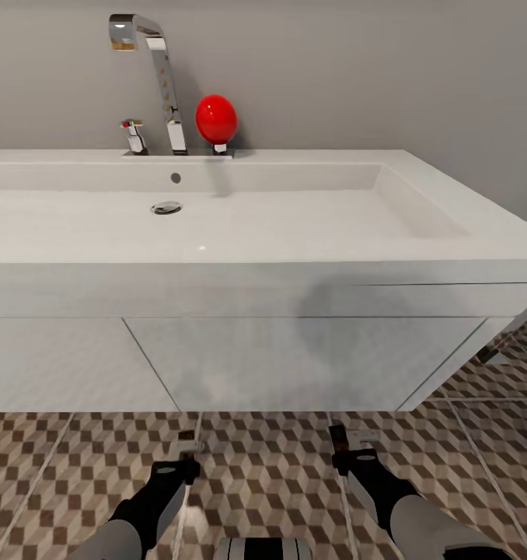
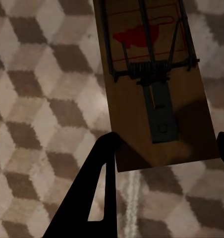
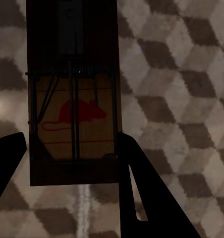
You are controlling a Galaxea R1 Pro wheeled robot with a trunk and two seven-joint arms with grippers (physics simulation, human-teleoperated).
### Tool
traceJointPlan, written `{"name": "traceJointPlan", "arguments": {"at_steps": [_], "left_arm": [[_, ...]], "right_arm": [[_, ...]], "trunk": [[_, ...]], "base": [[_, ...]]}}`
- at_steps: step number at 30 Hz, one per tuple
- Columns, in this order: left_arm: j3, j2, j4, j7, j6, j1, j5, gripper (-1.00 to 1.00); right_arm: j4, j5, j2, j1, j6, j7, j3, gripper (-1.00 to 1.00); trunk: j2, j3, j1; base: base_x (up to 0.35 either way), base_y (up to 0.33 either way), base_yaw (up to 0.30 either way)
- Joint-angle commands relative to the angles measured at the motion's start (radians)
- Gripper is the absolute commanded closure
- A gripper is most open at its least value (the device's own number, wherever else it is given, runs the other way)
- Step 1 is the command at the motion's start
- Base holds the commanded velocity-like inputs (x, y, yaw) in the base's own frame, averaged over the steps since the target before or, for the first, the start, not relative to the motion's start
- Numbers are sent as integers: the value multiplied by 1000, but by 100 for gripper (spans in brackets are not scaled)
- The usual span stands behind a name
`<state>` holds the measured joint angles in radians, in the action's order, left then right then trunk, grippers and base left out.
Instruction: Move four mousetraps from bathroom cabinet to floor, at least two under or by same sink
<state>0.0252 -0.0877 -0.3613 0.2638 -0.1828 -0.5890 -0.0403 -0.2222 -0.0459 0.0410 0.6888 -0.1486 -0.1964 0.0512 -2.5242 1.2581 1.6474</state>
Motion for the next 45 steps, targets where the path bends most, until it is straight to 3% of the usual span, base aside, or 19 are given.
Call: {"name": "traceJointPlan", "arguments": {"at_steps": [1, 10, 41, 45], "left_arm": [[3, -1, -2, 2, -14, -2, -5, 100], [2, 0, 10, 2, -57, -37, -3, 100], [7, -16, -4, 4, -41, -41, -7, 100], [7, -18, -4, 4, -41, -41, -7, 100]], "right_arm": [[-2, -5, 0, 0, -9, -5, 6, 100], [3, -10, -1, 0, -8, -5, 8, 100], [3, -12, -1, 0, -8, -5, 9, 100], [3, -12, -1, 0, -8, -5, 9, 100]], "trunk": [[0, 1, 0], [0, 1, 0], [0, 1, 0], [-1, 16, 2]], "base": [[0, 0, 0], [0, 0, 0], [0, 0, 0], [0, 0, 0]]}}
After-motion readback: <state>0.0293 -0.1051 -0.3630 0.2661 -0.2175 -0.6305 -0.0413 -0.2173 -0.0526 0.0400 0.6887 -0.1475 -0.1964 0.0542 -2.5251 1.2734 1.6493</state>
